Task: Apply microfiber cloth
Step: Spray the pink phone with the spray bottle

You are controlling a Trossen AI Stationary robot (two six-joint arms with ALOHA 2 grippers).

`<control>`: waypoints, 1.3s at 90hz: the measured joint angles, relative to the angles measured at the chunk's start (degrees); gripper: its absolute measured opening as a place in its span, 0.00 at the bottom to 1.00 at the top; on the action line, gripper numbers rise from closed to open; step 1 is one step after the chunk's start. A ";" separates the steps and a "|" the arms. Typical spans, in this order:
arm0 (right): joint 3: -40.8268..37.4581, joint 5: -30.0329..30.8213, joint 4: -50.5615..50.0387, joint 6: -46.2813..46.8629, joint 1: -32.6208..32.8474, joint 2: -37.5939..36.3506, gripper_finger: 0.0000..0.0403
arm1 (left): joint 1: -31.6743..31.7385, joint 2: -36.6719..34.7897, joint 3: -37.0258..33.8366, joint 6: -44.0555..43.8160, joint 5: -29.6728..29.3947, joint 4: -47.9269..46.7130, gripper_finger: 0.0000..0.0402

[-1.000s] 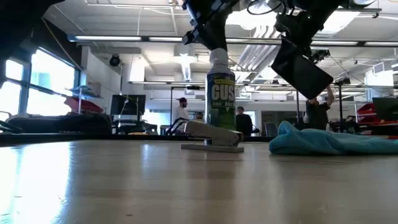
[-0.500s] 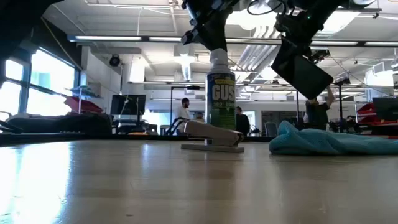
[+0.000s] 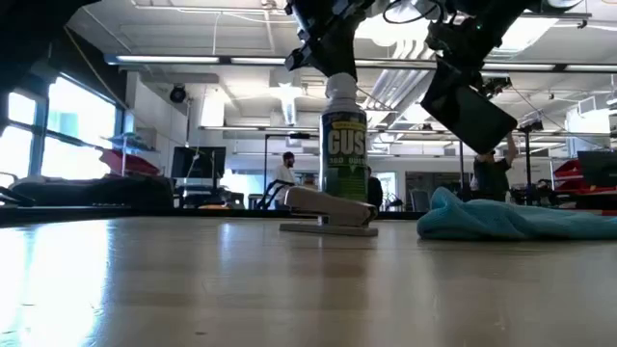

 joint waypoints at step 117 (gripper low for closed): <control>-21.93 -0.69 42.38 17.45 7.53 1.22 0.00 | 0.13 2.53 0.09 3.61 0.92 0.07 0.15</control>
